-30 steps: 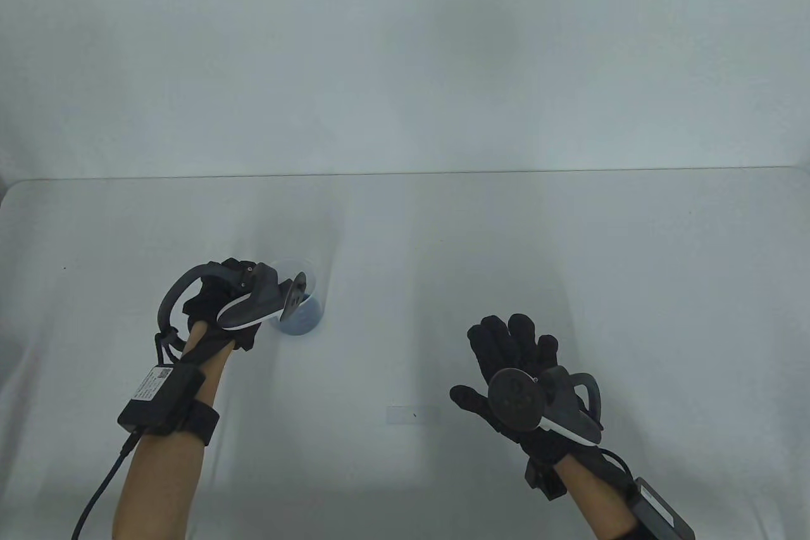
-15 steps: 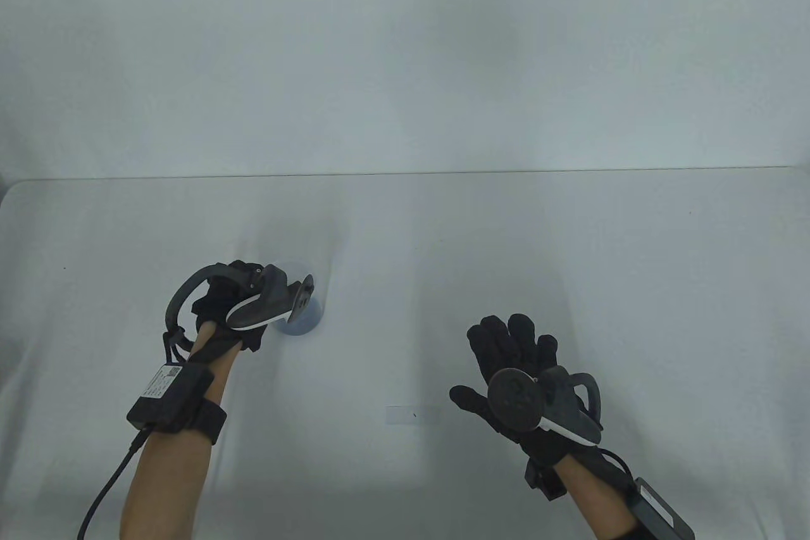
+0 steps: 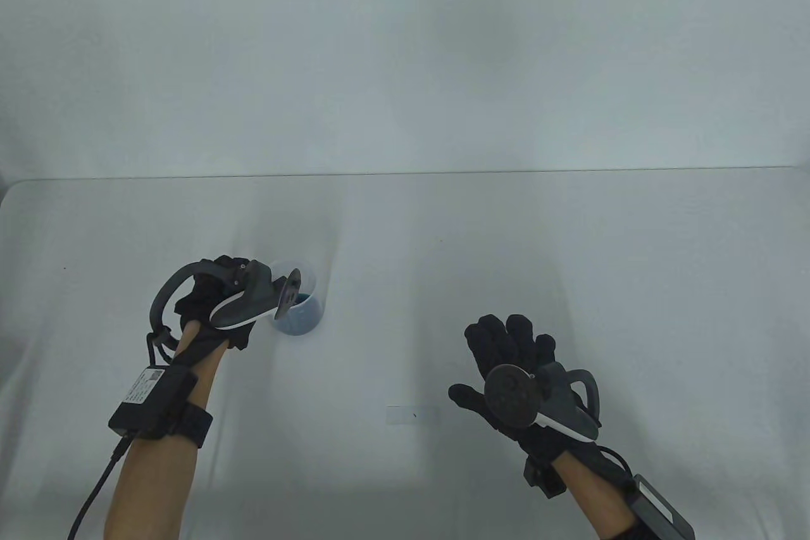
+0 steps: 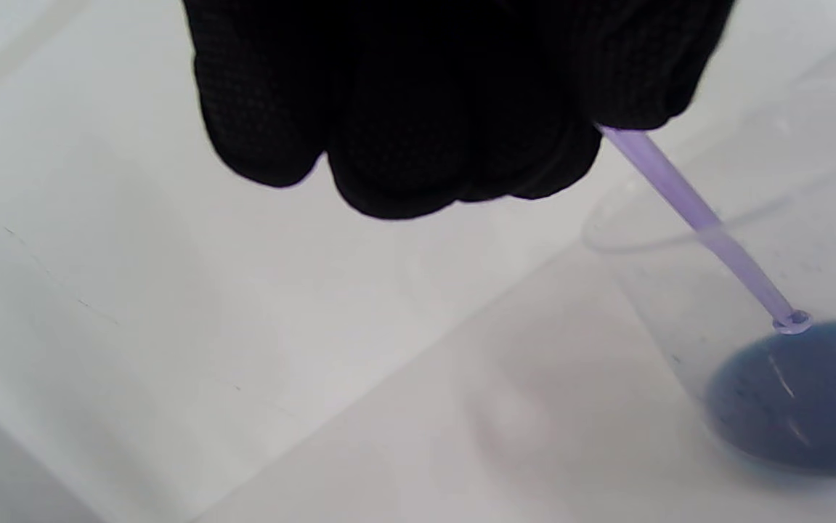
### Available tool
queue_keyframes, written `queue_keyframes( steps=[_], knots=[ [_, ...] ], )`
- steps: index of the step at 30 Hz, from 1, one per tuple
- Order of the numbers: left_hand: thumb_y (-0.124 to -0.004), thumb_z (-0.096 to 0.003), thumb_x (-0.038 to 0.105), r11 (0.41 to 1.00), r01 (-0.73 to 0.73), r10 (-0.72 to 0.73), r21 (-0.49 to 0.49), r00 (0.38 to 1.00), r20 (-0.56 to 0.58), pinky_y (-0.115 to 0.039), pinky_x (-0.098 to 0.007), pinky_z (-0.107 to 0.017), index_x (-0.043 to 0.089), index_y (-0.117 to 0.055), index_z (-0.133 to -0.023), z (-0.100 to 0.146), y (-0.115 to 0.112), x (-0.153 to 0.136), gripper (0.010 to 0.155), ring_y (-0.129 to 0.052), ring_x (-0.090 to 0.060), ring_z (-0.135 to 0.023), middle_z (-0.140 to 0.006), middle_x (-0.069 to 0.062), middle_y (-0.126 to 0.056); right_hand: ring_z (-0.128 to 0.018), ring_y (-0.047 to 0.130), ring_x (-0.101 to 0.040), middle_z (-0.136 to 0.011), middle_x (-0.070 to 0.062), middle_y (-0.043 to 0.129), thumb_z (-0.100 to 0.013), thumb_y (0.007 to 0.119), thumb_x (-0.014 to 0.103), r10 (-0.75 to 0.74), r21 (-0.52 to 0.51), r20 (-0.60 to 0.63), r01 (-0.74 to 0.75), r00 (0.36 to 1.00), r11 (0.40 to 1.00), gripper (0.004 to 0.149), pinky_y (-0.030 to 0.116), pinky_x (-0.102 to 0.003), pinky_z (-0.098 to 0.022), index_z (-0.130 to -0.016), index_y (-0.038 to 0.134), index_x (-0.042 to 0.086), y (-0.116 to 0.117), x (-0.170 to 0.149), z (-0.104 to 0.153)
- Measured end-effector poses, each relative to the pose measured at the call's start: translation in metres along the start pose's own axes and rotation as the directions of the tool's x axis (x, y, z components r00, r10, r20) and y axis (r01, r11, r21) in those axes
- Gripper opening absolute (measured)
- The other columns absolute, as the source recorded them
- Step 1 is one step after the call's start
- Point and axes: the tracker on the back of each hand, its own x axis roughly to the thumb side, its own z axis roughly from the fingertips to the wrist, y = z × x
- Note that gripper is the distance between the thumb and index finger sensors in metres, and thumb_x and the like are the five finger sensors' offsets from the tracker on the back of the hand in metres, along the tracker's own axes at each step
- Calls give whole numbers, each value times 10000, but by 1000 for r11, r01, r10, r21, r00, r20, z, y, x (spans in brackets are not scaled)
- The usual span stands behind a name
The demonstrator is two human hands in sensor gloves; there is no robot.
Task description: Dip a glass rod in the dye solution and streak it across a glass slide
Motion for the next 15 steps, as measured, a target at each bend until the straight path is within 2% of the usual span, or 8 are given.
queue_keyframes(
  steps=[3,6,10,15],
  knots=[
    [-734,-500,424,997,-50,51,55,999,-20,-821,-416,-610,268,-827,-909,11,16,-17,448,-981,-143,-601,-740,80,-927,-1108,580,-406,-1213,-37,490,-493,635,651,73,52,27,-74,997,996,797,546,-647,-753,-1123,388,231,4,10,-16],
    [-733,-501,423,990,-79,82,113,996,-22,-824,-417,-606,266,-828,-908,23,29,-26,446,-983,-144,-597,-738,79,-929,-1047,699,-324,-1155,-2,610,-482,680,617,89,103,48,-94,995,990,736,624,-573,-744,-1090,474,257,19,19,-32],
    [-734,-504,423,977,-124,125,173,992,6,-826,-418,-601,261,-831,-908,38,43,-28,446,-985,-146,-592,-735,75,-931,-1001,748,-272,-1104,25,678,-474,711,587,128,169,75,-139,989,976,686,657,-527,-736,-1060,529,281,46,28,-44],
    [-733,-507,423,944,-207,190,257,978,91,-829,-419,-593,254,-835,-906,60,59,-17,446,-989,-147,-582,-730,71,-935,-924,793,-227,-1026,36,748,-466,736,560,191,225,105,-210,976,951,628,687,-480,-716,-1018,596,295,79,34,-49]
  ],
)
